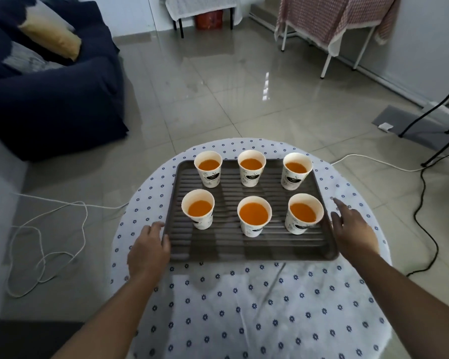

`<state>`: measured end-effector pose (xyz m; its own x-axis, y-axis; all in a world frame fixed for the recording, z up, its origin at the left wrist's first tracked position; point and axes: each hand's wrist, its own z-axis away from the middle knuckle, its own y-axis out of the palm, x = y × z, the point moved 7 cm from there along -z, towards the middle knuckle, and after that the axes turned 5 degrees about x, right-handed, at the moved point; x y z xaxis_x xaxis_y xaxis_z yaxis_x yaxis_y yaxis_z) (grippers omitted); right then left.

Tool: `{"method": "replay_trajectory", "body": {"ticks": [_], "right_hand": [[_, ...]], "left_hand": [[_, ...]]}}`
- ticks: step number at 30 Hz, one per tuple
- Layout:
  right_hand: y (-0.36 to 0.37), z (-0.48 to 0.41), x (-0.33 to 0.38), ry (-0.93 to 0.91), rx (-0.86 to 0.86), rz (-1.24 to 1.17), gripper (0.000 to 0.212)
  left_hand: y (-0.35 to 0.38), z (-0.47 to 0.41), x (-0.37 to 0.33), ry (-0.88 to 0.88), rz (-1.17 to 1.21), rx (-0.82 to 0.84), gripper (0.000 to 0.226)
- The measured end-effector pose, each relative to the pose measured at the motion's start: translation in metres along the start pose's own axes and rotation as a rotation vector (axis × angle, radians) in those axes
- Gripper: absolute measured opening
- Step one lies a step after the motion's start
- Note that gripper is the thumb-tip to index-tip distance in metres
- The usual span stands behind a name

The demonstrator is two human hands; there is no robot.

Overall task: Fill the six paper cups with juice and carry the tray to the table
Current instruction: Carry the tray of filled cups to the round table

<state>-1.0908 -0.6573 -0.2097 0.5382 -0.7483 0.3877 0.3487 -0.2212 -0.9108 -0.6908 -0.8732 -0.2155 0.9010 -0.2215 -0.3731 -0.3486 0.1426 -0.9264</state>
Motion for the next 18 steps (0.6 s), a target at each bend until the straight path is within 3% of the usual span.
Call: {"method": "replay_trajectory", "body": {"ticks": [3, 6, 12, 15, 18], "right_hand": [[0.002, 0.054, -0.006, -0.006, -0.065, -0.075, 0.042], [0.017, 0.108, -0.003, -0.101, -0.122, 0.012, 0.037], [0.092, 0.174, 0.032, -0.336, 0.184, 0.169, 0.069], [0.121, 0.183, 0.037, -0.412, 0.263, 0.217, 0.077], [0.129, 0.184, 0.032, -0.415, 0.233, 0.289, 0.069]], "left_hand": [[0.009, 0.048, -0.001, 0.057, -0.008, 0.026, 0.029], [0.032, 0.09, -0.006, 0.118, -0.076, 0.071, 0.036], [0.082, 0.143, -0.026, 0.224, -0.157, 0.345, 0.078], [0.089, 0.148, -0.025, 0.252, -0.189, 0.335, 0.078], [0.092, 0.148, -0.022, 0.264, -0.192, 0.295, 0.074]]}}
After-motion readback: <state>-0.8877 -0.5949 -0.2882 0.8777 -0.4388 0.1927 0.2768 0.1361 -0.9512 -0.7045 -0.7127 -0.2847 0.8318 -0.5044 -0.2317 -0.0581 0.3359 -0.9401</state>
